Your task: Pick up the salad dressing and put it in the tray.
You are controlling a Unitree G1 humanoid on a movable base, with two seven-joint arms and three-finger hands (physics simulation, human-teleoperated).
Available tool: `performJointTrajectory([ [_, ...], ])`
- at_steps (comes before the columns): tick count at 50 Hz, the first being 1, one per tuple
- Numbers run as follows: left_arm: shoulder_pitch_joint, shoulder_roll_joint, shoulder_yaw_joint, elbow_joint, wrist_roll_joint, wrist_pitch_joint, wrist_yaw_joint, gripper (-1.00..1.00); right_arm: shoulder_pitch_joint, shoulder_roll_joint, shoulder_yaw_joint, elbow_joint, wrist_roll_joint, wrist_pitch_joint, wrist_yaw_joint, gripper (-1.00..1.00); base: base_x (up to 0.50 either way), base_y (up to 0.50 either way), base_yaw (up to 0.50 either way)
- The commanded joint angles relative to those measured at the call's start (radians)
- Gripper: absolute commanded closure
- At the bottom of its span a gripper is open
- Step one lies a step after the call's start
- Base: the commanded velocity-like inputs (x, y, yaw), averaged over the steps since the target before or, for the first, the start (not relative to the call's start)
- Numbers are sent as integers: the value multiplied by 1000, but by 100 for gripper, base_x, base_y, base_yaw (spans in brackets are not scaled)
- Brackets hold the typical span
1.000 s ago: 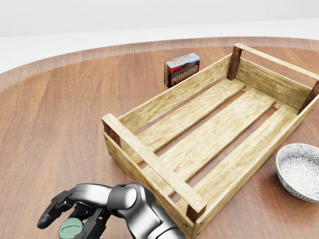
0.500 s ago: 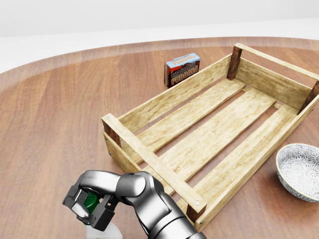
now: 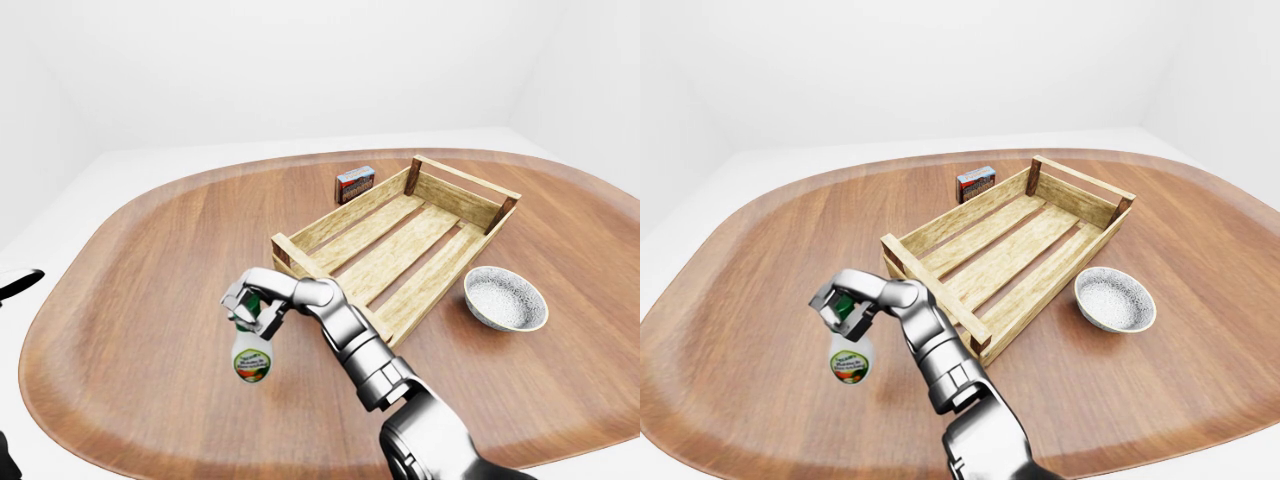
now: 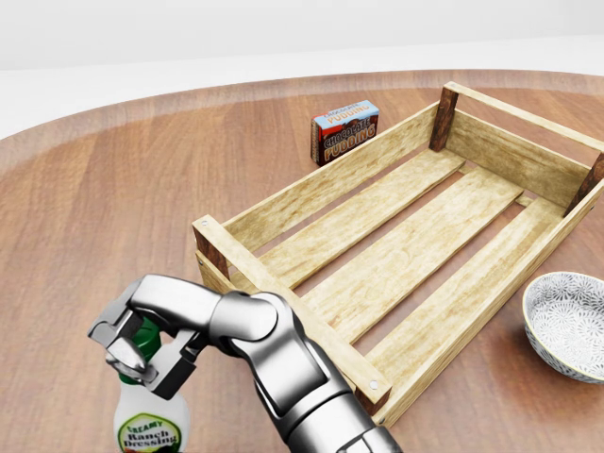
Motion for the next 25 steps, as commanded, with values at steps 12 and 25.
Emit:
performJointTrajectory([
  [12,-2,-9,-14,-14,9,0,0,-100,-101,-42,-35,-129,95,0,0,100,0,0,0],
  [25,-4,-9,-17,-8,14,0,-2,-100,-180,-65,-53,-86,113,0,0,100,0,0,0],
])
